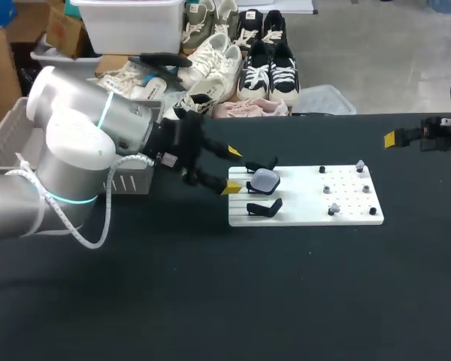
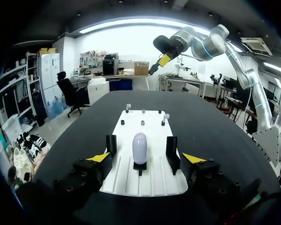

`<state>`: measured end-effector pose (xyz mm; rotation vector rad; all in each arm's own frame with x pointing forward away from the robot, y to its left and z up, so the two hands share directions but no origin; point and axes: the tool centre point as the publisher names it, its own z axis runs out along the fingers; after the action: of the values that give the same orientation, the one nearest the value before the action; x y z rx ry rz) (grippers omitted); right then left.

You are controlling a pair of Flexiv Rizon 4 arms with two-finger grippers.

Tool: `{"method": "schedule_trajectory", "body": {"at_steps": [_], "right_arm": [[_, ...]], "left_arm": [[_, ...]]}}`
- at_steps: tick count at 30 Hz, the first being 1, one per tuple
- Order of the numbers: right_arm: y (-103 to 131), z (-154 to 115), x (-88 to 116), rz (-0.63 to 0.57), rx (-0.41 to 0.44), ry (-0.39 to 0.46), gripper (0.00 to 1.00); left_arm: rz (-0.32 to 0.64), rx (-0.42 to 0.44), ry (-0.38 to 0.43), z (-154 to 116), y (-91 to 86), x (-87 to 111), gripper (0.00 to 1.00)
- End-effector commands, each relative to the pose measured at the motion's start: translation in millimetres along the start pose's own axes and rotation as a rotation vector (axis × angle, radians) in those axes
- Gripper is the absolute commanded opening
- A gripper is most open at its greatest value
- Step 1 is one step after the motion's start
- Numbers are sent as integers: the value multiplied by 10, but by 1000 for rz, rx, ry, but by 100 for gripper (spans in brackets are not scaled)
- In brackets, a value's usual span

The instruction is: Pick up each earbud case from the left stands, insert the matching earbuds, close the lid, and place the case in the box.

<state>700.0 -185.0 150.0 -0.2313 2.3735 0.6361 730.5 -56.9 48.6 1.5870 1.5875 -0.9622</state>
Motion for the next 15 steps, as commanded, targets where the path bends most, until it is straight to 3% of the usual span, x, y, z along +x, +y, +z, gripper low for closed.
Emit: {"method": "schedule_trajectory", "body": {"at_steps": [1, 8, 15], "right_arm": [[0, 0, 0, 0, 0, 0, 100], [0, 0, 0, 0, 0, 0, 100], [0, 0, 0, 0, 0, 0, 100]], "left_arm": [[5, 8, -6, 86, 24, 31, 100], [4, 18, -3, 222, 56, 66, 100], [-4, 23, 1, 317, 104, 53, 93]]}}
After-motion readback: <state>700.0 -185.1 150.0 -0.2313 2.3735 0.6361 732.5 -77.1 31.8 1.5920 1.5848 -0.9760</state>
